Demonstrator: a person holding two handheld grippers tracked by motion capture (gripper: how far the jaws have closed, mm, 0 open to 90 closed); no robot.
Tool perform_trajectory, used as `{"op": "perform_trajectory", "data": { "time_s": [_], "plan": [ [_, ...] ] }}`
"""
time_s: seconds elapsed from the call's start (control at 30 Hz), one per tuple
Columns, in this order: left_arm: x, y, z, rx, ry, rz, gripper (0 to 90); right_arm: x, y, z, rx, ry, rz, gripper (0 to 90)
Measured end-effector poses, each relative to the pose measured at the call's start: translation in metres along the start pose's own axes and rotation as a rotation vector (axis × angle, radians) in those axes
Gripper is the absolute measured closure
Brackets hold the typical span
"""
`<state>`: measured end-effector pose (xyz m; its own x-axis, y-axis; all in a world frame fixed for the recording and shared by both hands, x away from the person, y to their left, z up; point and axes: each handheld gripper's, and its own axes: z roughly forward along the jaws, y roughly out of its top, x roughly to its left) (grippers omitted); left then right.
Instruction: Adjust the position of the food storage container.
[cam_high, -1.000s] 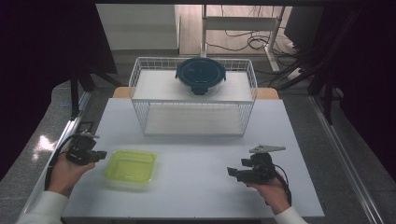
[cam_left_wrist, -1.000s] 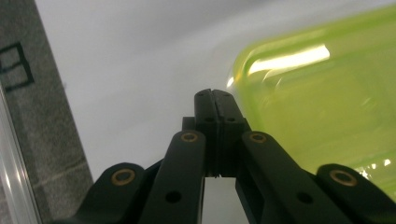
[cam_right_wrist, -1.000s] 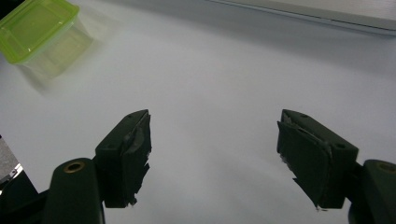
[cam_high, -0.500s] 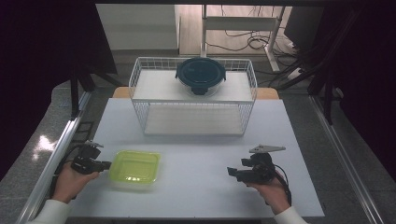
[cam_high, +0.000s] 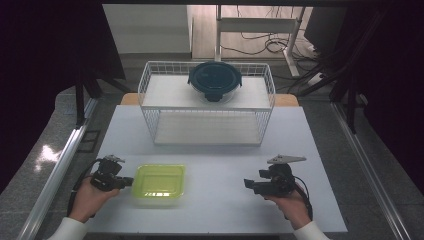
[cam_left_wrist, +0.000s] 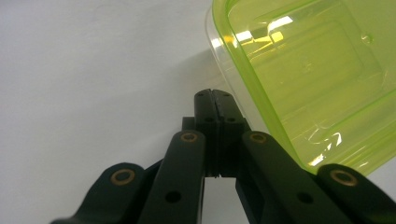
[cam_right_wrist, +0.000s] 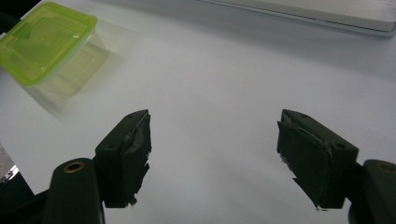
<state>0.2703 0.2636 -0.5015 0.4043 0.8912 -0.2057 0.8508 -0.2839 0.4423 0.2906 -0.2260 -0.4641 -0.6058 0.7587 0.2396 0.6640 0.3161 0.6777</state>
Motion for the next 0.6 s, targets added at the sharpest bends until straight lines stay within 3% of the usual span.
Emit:
{"op": "perform_trajectory", "data": {
  "time_s": [0.27,0.6],
  "plan": [
    [-0.018,0.003,0.01,0.005,-0.037,-0.005,90.0,0.0,0.0,-0.001,0.0,-0.001,0.003,25.5],
    [-0.045,0.013,0.023,0.007,-0.092,0.026,89.8,-0.001,0.0,-0.001,-0.001,-0.002,0.004,25.5]
  ]
}}
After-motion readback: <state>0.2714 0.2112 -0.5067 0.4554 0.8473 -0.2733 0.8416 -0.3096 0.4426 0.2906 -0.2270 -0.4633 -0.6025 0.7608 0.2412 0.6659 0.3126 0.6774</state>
